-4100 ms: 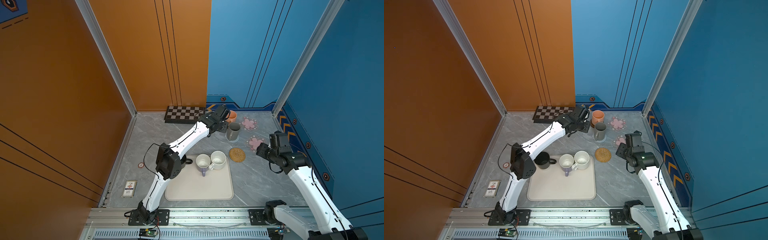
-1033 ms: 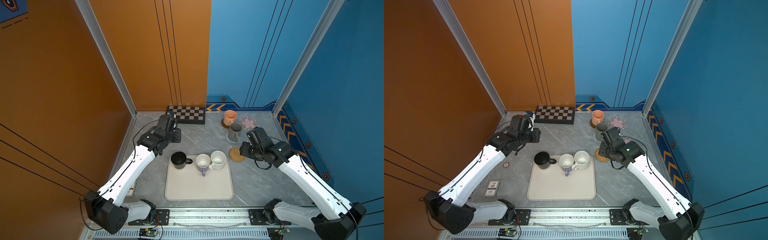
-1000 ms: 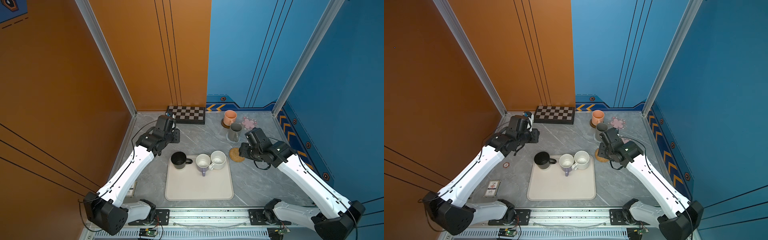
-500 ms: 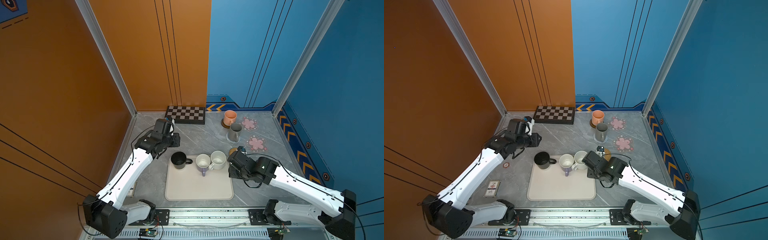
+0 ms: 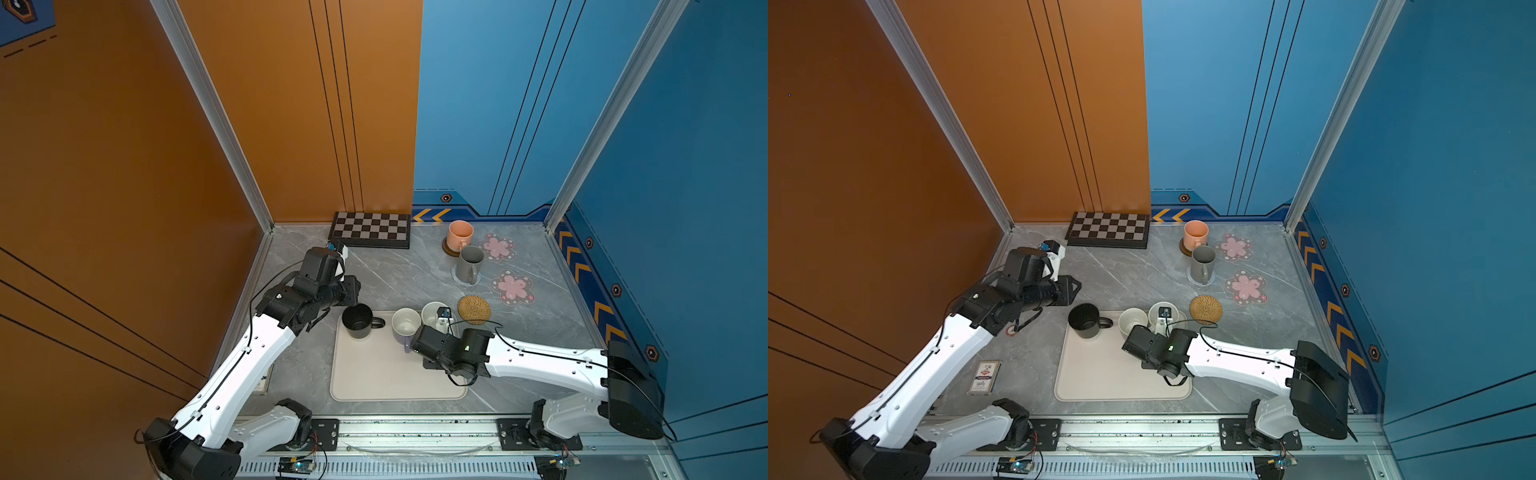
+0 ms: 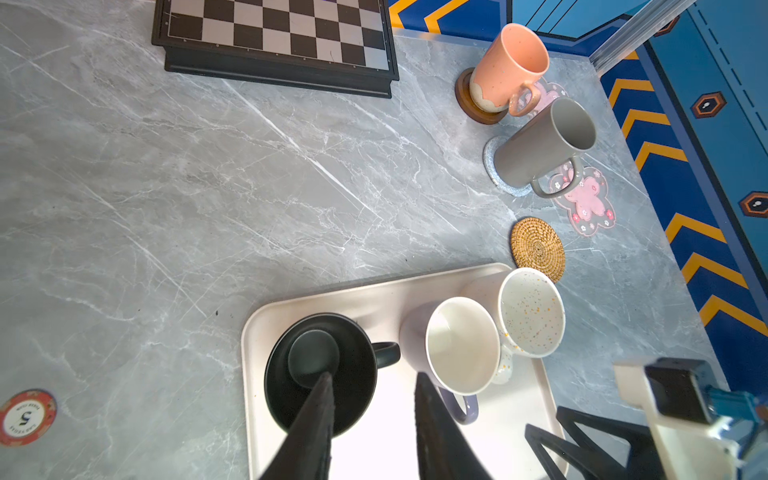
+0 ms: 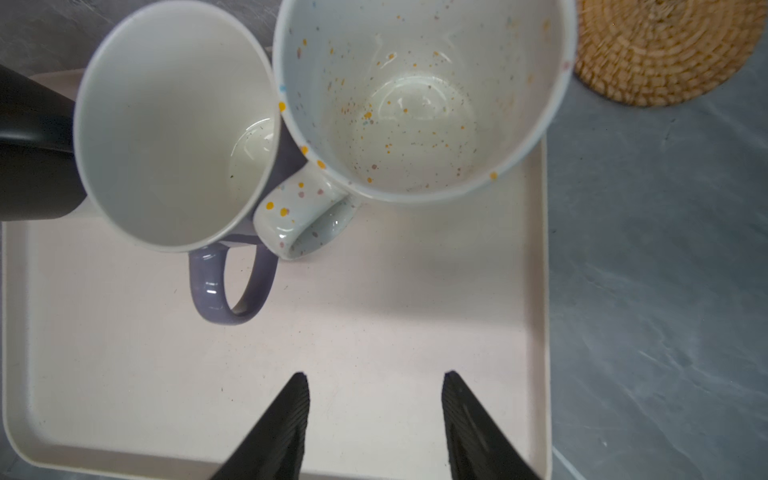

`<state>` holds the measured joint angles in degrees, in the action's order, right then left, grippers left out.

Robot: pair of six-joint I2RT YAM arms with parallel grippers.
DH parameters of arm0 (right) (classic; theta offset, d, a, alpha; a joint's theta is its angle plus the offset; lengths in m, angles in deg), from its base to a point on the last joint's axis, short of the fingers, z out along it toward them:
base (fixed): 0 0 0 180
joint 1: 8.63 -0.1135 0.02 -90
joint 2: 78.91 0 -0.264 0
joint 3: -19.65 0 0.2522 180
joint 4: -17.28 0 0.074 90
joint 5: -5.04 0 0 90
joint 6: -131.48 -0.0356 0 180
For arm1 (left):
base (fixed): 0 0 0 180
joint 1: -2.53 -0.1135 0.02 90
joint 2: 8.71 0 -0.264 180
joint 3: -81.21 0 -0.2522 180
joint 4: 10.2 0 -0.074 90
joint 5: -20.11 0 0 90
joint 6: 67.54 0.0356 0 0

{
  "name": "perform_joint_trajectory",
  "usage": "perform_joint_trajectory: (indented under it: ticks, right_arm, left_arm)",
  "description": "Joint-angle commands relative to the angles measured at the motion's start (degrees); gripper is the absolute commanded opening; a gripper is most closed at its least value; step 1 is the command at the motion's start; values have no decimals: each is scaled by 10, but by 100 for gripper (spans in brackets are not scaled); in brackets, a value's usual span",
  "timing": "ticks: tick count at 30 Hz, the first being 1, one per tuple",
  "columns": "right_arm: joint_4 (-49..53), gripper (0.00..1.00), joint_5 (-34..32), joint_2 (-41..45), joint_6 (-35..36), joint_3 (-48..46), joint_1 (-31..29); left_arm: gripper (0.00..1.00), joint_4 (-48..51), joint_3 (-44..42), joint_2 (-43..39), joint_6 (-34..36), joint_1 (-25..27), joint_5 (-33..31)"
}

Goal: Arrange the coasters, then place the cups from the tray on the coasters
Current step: 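Move the left gripper over the black mug while right gripper reaches the speckled mug, then lower and close the right gripper on the speckled white mug's handle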

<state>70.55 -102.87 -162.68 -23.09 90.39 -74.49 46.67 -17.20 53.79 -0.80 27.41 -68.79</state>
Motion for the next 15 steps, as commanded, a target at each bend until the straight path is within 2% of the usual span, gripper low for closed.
perform_joint_trajectory:
  ticks: [1,7,15]
  right_arm:
    - [-26,54,-19,-23,2,34,-2]
    - [-50,51,-23,-69,25,62,2]
    - [-62,46,-42,-80,19,58,25]
  left_arm:
    - [34,27,-9,-20,-10,5,-11]
    - [34,33,-14,-34,-13,6,-14]
    - [34,33,-16,-37,-16,7,-15]
